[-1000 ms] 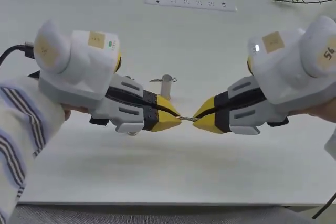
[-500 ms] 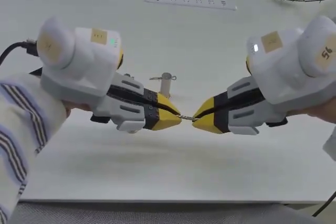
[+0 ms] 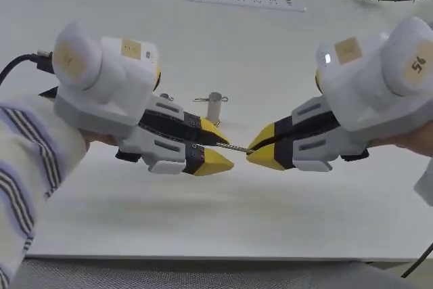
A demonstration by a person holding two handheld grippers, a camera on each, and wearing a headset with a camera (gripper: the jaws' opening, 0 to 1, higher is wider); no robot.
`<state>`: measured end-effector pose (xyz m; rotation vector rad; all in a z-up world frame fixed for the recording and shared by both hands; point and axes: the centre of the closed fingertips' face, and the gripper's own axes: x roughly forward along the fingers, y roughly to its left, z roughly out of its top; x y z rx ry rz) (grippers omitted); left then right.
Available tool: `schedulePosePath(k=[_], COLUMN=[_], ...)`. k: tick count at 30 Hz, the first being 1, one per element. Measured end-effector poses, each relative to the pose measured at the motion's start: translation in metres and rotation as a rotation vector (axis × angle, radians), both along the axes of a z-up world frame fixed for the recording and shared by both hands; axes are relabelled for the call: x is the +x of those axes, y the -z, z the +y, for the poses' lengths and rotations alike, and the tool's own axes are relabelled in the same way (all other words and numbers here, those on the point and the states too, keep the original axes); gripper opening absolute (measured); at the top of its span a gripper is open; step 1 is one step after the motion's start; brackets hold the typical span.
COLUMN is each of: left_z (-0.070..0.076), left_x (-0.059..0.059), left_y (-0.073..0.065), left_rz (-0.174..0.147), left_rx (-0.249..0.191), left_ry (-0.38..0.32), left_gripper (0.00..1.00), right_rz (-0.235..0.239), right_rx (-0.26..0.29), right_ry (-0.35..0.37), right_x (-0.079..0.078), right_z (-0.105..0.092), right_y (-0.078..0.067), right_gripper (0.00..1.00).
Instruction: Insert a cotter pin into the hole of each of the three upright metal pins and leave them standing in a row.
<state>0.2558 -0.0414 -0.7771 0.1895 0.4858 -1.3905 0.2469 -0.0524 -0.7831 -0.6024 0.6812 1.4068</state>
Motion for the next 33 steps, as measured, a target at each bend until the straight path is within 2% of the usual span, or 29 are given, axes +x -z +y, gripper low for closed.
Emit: schedulePosePath(k=[5, 13, 16, 21, 27, 30, 33], left_z=[0.007, 0.026, 0.036, 0.051, 0.063, 0.068, 0.071], left_x=[0.008, 0.019, 0.024, 0.024, 0.022, 0.02, 0.019], left_y=[-0.003, -0.002, -0.002, 0.004, 0.016, 0.022, 0.028], left_rz=[-0.039, -0.079, -0.074, -0.065, -0.06, -0.041, -0.038], left_rx=[0.007, 0.036, 0.035, 0.054, 0.093, 0.103, 0.121], left_ry=[-0.028, -0.081, -0.116, -0.144, -0.165, -0.172, -0.175], left_gripper=[0.29, 0.36, 0.41, 0.41, 0.41, 0.41, 0.4], right_rz=[-0.001, 0.004, 0.012, 0.017, 0.02, 0.017, 0.015], right_rx=[-0.009, -0.019, -0.029, -0.051, -0.08, -0.087, -0.092], right_ry=[0.004, 0.015, 0.036, 0.042, 0.044, 0.049, 0.053], right_x=[0.002, 0.003, 0.004, 0.005, 0.005, 0.005, 0.006], right_z=[0.0, 0.002, 0.003, 0.003, 0.002, 0.003, 0.004], right_y=[0.002, 0.003, 0.006, 0.01, 0.017, 0.02, 0.022], right_gripper=[0.03, 0.03, 0.03, 0.03, 0.03, 0.03, 0.03])
